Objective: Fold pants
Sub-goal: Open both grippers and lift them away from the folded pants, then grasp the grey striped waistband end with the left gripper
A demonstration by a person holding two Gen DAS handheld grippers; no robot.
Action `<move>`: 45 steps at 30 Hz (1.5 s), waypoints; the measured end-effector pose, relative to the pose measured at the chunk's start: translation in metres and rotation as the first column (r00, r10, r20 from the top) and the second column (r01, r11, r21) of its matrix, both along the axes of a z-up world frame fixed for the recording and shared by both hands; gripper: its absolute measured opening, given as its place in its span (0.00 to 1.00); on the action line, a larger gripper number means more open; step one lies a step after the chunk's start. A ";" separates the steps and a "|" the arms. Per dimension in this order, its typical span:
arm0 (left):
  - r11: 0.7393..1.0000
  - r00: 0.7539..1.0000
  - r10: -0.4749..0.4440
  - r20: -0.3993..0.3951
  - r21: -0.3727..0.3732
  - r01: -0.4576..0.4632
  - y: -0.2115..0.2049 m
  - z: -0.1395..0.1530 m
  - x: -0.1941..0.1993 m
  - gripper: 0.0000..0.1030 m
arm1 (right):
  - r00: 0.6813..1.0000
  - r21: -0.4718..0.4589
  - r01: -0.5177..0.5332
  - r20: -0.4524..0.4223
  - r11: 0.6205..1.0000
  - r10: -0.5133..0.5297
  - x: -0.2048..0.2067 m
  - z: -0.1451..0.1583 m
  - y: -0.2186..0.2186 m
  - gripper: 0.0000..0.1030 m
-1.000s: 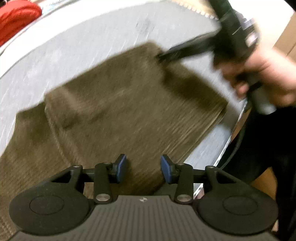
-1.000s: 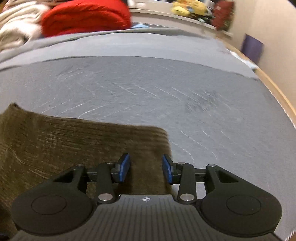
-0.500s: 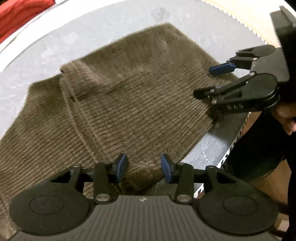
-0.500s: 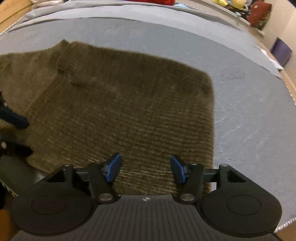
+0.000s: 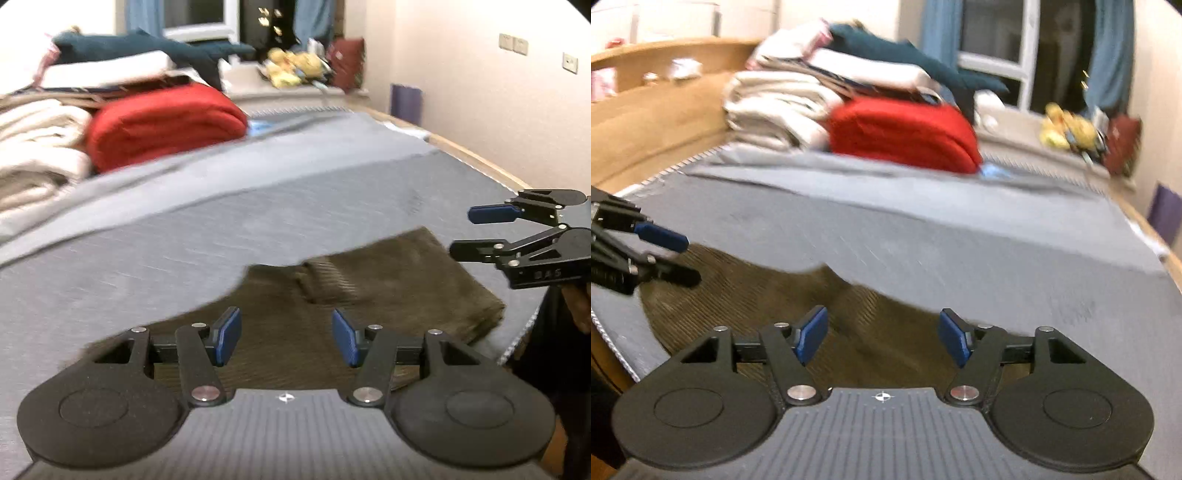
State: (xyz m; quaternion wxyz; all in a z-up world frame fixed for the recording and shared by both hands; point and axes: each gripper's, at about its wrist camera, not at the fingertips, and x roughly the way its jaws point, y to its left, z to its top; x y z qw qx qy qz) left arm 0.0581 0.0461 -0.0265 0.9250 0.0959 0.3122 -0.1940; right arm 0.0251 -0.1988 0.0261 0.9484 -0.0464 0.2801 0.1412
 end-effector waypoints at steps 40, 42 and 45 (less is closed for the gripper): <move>0.354 0.346 0.586 -0.733 -0.152 -0.923 0.254 -0.139 0.064 0.76 | 0.982 0.026 -0.028 -0.184 0.999 0.032 0.038 -0.068 0.032 0.58; 0.372 0.363 0.597 -0.715 -0.154 -0.916 0.248 -0.138 0.070 0.80 | 0.982 0.026 -0.024 -0.189 0.999 0.028 0.038 -0.069 0.030 0.58; 0.408 0.400 0.604 -0.689 -0.164 -0.898 0.241 -0.136 0.074 0.69 | 0.980 0.028 -0.016 -0.198 0.999 0.021 0.038 -0.070 0.027 0.58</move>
